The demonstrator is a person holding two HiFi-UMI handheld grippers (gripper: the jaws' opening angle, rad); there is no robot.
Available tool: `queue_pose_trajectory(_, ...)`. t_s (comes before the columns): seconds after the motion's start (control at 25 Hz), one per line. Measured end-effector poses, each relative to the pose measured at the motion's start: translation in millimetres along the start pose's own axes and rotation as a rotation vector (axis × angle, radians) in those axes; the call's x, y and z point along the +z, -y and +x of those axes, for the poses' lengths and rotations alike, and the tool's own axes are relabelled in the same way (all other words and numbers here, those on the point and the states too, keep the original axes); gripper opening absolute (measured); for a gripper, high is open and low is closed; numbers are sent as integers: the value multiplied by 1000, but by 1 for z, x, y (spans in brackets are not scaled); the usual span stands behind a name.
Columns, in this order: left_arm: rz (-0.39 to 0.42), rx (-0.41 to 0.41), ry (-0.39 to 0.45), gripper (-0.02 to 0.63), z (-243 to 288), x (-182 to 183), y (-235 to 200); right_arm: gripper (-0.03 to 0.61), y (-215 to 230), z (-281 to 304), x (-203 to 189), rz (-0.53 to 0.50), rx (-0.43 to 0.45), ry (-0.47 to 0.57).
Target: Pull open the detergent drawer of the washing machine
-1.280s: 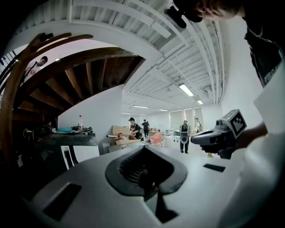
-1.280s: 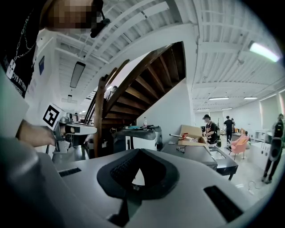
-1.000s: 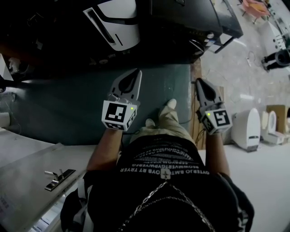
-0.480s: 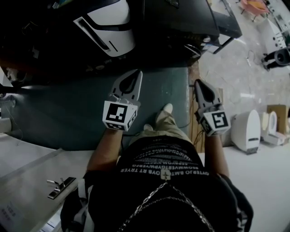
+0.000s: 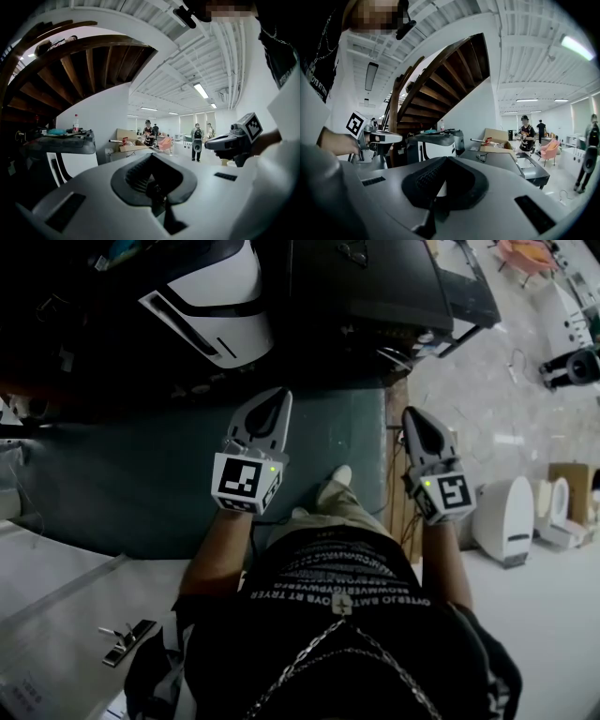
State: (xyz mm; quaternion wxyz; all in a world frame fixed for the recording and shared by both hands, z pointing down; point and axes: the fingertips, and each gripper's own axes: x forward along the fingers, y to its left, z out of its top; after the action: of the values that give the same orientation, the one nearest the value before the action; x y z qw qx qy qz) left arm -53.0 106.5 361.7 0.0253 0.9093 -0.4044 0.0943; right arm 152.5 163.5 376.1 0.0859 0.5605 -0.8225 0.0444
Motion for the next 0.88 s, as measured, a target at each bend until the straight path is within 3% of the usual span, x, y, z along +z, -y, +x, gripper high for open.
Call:
queue_pose_trajectory(0.44,35,42,-28,4,35,9,-18,3,34,39,11,19,19,0)
queue_pose_trajectory(0.88,11,69,-5,3,81,36,-15,2,85,62,24,35,70,24)
